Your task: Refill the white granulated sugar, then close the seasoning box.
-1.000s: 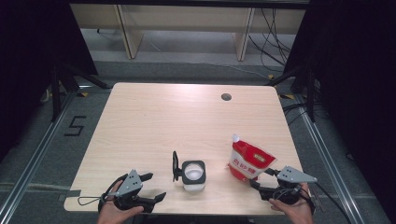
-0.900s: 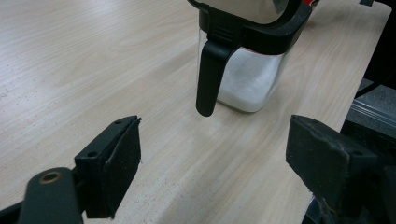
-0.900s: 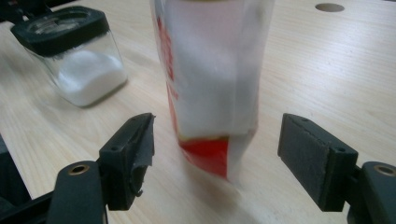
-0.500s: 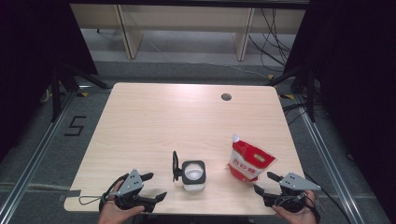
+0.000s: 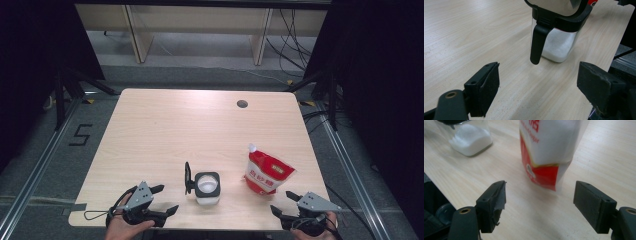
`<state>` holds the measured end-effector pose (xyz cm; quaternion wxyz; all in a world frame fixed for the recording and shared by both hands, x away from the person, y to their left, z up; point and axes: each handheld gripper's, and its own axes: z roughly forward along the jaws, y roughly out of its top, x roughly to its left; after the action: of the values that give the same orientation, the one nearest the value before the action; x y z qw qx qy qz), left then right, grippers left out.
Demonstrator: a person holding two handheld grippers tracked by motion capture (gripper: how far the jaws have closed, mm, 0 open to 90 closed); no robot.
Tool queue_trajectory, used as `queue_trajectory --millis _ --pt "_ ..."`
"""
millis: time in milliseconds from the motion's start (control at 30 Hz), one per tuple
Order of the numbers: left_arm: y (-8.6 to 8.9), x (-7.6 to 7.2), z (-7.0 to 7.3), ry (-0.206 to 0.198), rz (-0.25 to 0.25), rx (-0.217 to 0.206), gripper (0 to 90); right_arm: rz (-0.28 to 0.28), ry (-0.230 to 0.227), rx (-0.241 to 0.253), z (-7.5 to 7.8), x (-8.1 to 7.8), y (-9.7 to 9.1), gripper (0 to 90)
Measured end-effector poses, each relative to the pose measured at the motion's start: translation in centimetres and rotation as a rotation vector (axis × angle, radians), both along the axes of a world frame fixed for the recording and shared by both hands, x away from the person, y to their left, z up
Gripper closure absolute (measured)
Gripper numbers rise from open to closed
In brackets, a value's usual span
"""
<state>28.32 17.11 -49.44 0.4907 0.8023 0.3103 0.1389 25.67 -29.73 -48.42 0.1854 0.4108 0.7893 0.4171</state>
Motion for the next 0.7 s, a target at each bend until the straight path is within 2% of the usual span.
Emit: queue_trajectory --millis 33,67,100,133,167,200,233,267,300,333,367,433,467,500,533,567,600,667,700 --pt "0.0 0.0 0.0 0.003 -0.001 0.005 17.7 0.022 -0.037 -0.021 -0.1 0.2 -0.1 26.9" --pt "0.0 0.0 0.0 0.003 0.002 -0.002 17.7 0.037 -0.013 -0.012 -0.1 0.1 0.0 26.8" --pt "0.1 0.0 0.0 0.001 -0.002 0.009 17.7 0.035 -0.037 -0.034 -0.1 -0.1 0.0 26.5" --pt "0.1 0.1 0.0 -0.013 -0.01 0.015 17.7 0.034 -0.005 -0.02 -0.2 -0.2 0.2 26.3" --pt "0.3 0.2 0.1 -0.017 -0.017 0.041 17.7 0.032 -0.026 -0.035 -0.2 -0.4 0.2 26.3" --pt "0.3 0.2 0.1 -0.014 -0.015 0.034 17.7 0.044 -0.01 -0.035 -0.2 -0.5 0.4 26.2" --pt "0.1 0.0 0.0 0.004 0.007 0.016 17.7 0.057 -0.024 -0.041 -0.3 -0.5 0.5 26.0" --pt "0.3 0.1 0.1 -0.016 0.004 0.043 17.8 0.043 -0.003 -0.043 -0.2 -0.8 0.6 25.7" --pt "0.1 0.1 0.0 -0.014 0.013 0.002 17.9 0.023 0.037 -0.035 -0.2 -1.2 0.9 25.2" --pt "0.3 0.2 0.1 -0.021 0.002 0.028 17.9 0.045 -0.012 -0.065 -0.3 -0.9 0.7 25.0" --pt "0.2 0.0 0.1 0.002 0.028 0.011 18.0 0.057 -0.013 -0.068 -0.3 -0.9 0.7 25.0" --pt "0.4 0.2 0.2 -0.021 0.019 0.034 18.3 0.051 -0.013 -0.065 -0.3 -1.0 0.8 25.0" --pt "0.4 0.2 0.2 -0.02 0.028 0.027 18.4 0.059 0.004 -0.054 -0.3 -1.1 0.8 25.0" --pt "0.4 0.2 0.2 -0.011 0.04 0.017 18.7 0.038 0.024 -0.052 -0.3 -1.3 0.9 25.0" --pt "0.5 0.3 0.2 -0.023 0.029 0.026 19.2 0.054 0.004 -0.065 -0.4 -1.1 0.8 25.0" --pt "0.5 0.3 0.2 -0.023 0.035 0.029 21.0 0.064 -0.002 -0.072 -0.4 -1.1 0.8 25.0" --pt "0.5 0.2 0.2 -0.005 0.054 0.011 23.1 0.084 0.018 -0.07 -0.4 -1.0 0.8 25.0" --pt "0.5 0.2 0.2 -0.007 0.038 -0.002 31.1 0.082 0.007 -0.069 -0.5 -1.0 0.9 25.0" --pt "0.7 0.3 0.3 -0.02 0.019 0.017 37.2 0.066 -0.003 -0.091 -0.4 -1.1 0.8 25.1"
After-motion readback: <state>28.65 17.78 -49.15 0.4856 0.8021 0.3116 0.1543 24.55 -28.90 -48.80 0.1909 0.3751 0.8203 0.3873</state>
